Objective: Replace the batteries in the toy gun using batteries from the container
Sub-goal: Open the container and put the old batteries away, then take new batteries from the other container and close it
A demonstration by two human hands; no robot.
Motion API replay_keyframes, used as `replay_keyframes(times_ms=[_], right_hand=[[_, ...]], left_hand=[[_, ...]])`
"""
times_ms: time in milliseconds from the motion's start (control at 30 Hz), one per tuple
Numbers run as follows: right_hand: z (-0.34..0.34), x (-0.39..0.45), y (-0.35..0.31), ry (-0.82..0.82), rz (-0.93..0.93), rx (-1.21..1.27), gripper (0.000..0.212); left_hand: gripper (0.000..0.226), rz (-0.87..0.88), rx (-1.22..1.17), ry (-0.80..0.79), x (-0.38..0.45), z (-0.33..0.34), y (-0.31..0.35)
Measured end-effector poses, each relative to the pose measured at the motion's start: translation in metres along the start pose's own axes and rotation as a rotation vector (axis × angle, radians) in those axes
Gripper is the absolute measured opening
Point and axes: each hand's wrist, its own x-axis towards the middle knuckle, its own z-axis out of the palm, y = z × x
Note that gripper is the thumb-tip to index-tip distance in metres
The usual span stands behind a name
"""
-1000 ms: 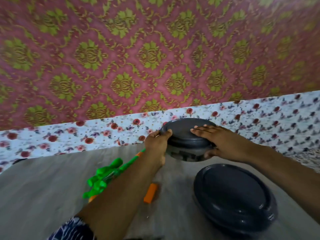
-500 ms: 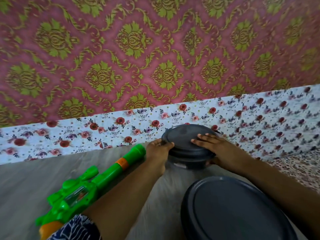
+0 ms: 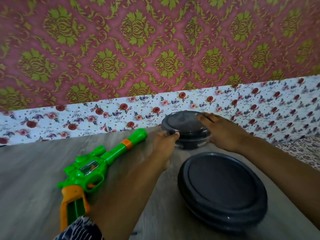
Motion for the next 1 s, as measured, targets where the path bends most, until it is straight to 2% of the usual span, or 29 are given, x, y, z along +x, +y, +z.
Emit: replay_keyframes(times_ms=[33,133,167,300,400,500,667,800,867,933,1000], right_hand=[[-0.007,-0.012,-0.005,0.023,0.006,0.043,0.083],[-0.026,-0.052,-0.019,0.055,0.019,0.167,0.069],[-0.029,-0.066,-0.022,0.057,0.022,0.195,0.063],[-0.030,-0.117,-0.035,0.049,0.067,0.301,0.038],[-0.017,-0.138,-0.041,0.025,0.082,0.343,0.040],[-0.001,-0.147,-0.045,0.022,0.114,0.404,0.047],[0.001,-0.144,-0.047,-0.014,0.189,0.452,0.051],[-0.016,-0.116,-0.047,0.103,0.293,0.334,0.035],[-0.022,-0.097,-0.052,0.004,0.286,0.324,0.033],[-0.020,-0.077,-0.060,-0.108,0.245,0.301,0.041],[-0.013,-0.060,-0.067,-0.105,0.215,0.291,0.046]], left_hand=[[0.016,0.000,-0.006,-0.067,-0.014,-0.003,0.000],[0.073,0.043,0.104,-0.210,-0.054,-0.017,-0.006],[0.081,0.057,0.126,-0.230,-0.067,-0.022,-0.010],[0.057,0.106,0.143,-0.389,-0.114,-0.037,-0.026],[0.075,0.208,0.192,-0.480,-0.127,-0.041,-0.040],[0.085,0.259,0.209,-0.456,-0.130,-0.041,-0.046],[0.082,0.355,0.278,-0.385,-0.143,-0.042,-0.051],[0.088,0.363,0.302,-0.368,-0.145,-0.043,-0.051],[0.092,0.361,0.309,-0.365,-0.145,-0.044,-0.052],[0.095,0.368,0.329,-0.371,-0.144,-0.045,-0.052],[0.100,0.402,0.404,-0.380,-0.142,-0.043,-0.052]])
